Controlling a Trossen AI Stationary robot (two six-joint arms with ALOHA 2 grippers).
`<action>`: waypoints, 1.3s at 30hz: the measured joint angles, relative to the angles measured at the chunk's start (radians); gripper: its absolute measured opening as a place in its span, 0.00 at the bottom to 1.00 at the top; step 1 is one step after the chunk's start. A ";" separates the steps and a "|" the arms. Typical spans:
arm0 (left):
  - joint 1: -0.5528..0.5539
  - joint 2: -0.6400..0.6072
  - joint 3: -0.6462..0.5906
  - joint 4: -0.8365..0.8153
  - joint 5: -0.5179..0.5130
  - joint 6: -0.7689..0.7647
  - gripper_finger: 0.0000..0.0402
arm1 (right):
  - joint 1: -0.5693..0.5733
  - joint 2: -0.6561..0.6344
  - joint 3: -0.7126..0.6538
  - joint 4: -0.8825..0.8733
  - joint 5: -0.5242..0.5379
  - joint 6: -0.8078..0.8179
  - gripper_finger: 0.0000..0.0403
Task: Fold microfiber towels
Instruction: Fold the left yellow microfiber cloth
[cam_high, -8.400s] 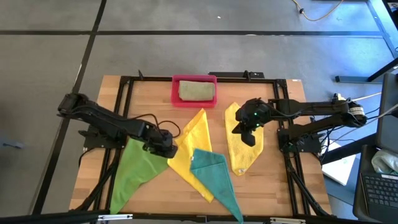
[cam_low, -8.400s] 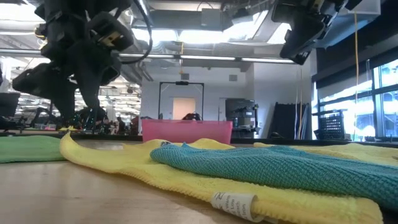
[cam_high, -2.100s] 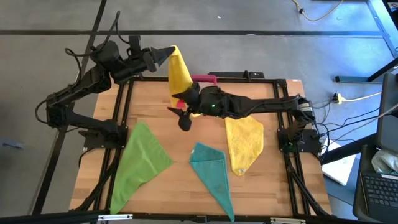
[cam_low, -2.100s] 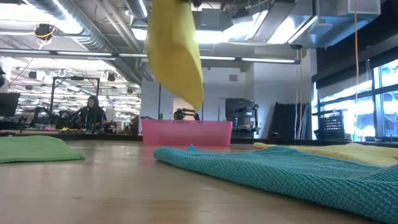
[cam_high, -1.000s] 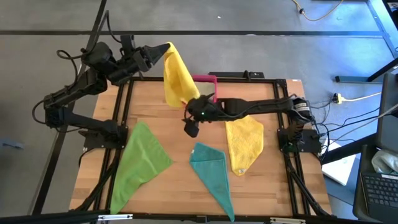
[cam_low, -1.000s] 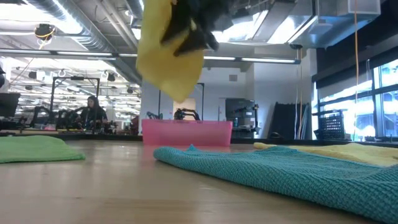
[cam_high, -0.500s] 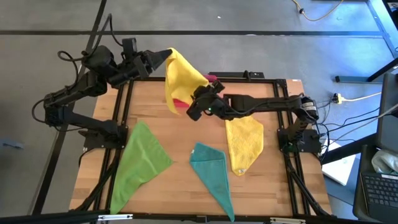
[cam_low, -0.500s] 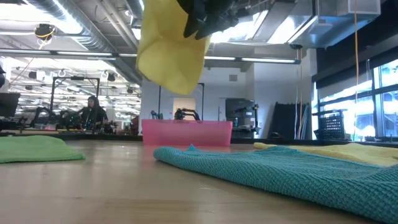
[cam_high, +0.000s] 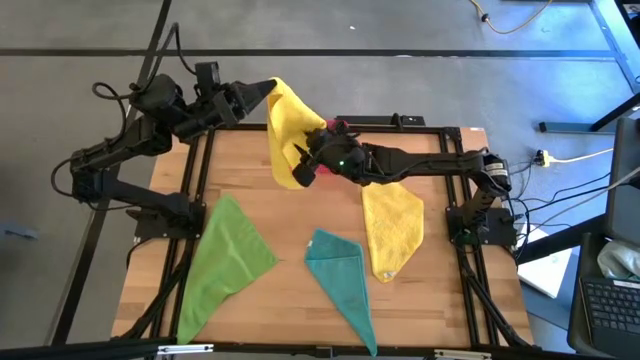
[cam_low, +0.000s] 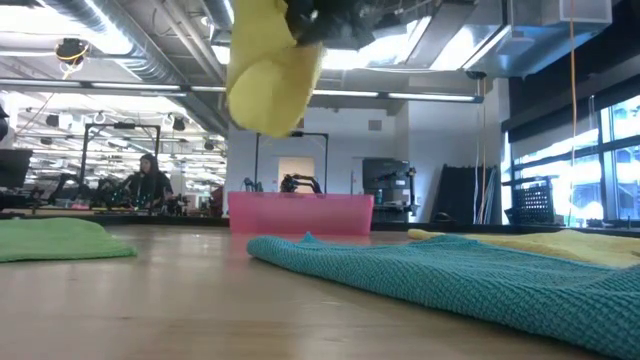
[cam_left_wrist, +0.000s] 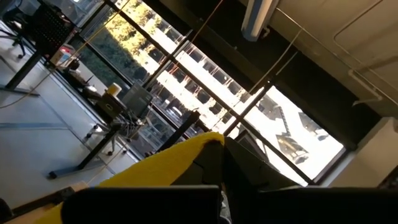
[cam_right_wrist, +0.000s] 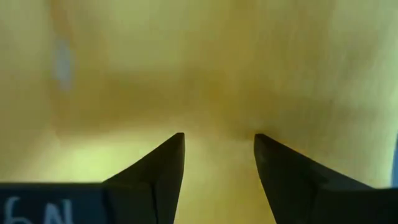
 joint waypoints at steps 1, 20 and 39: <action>-0.002 0.000 0.000 0.000 0.000 0.000 0.00 | 0.004 -0.001 0.000 0.052 0.001 -0.029 0.48; -0.011 0.006 0.000 -0.057 -0.034 0.050 0.00 | 0.025 0.009 0.001 0.396 -0.154 -0.067 0.48; -0.100 0.093 0.000 -0.143 -0.089 0.048 0.00 | 0.022 0.007 0.149 0.365 -0.075 -0.124 0.48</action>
